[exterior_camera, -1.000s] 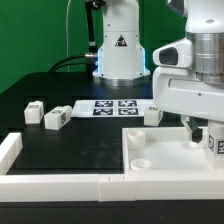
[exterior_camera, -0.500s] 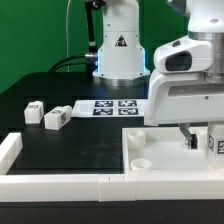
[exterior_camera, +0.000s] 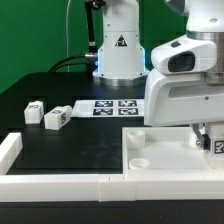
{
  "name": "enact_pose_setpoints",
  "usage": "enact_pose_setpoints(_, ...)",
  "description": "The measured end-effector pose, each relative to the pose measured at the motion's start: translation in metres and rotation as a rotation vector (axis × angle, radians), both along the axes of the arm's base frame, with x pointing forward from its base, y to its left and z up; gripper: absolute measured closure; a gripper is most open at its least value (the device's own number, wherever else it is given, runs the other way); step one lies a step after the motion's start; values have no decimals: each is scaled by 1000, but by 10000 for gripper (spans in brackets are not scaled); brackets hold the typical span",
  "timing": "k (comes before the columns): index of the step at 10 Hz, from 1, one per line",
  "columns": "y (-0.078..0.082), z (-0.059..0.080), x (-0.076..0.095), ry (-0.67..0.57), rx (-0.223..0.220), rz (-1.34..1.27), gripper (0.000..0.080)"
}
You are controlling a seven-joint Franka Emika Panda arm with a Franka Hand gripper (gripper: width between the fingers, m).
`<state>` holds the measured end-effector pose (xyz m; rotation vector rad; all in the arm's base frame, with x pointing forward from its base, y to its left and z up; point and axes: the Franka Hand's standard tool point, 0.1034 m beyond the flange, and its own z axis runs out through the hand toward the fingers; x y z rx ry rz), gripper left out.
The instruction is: Assemble one leg
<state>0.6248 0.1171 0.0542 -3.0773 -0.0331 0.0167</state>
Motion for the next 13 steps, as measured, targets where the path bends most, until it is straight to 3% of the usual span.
enact_pose_setpoints(2,0,0,0,2,-1,-29,534)
enact_pose_setpoints(9,5,0,1,66,6,-1068,531)
enact_pose_setpoints(13,4,0,2,95,10,-1425,531)
